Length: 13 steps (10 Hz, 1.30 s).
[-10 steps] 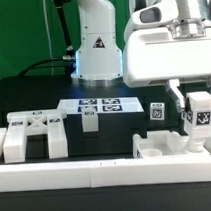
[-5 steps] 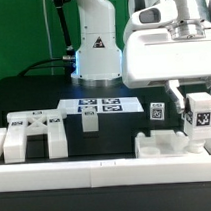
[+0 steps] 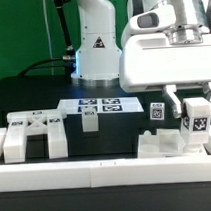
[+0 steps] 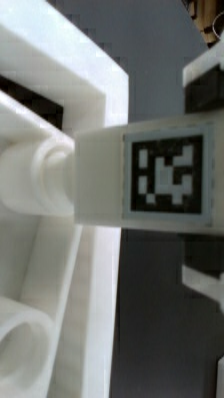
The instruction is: Assemble chair
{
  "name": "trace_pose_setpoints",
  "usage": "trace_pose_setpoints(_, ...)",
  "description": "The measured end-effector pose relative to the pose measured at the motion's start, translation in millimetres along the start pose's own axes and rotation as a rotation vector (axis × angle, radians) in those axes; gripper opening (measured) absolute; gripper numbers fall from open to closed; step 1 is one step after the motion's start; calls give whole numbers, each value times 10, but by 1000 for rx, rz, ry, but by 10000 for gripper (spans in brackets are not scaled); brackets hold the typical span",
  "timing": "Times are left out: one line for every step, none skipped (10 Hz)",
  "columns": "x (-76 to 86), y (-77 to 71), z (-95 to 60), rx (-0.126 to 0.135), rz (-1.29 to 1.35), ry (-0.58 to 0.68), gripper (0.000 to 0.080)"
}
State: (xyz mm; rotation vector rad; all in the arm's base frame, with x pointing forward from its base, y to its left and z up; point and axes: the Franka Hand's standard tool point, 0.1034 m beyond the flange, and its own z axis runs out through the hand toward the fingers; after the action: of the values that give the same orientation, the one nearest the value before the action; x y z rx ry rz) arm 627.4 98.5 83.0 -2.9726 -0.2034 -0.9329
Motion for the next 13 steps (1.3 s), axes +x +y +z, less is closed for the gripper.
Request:
trace_pose_setpoints(-21,5,12,-1,-2,-1,291)
trace_pose_setpoints(-66,0,45,-2,-3,-3,291)
trace_pose_setpoints(-89,-8,64,-2,-5,-1,291)
trace_pose_setpoints(-89,-14,66,-2,-5,-1,291)
trace_pose_setpoints(-88,-26,67,-1,-7,1,290)
trace_pose_setpoints(-88,-31,67,0,-8,1,290)
trace_pose_setpoints(-86,-31,67,0,-8,0,290)
trace_pose_setpoints(-85,-30,67,0,-8,0,290)
trace_pose_setpoints(-87,-30,68,0,-9,-1,294)
trace_pose_setpoints(-96,-31,72,0,-9,-5,294)
trace_pose_setpoints(-97,-31,72,0,-10,-5,504)
trace_pose_setpoints(-95,-31,71,0,-11,-5,504)
trace_pose_setpoints(-68,-31,49,1,-21,-4,622)
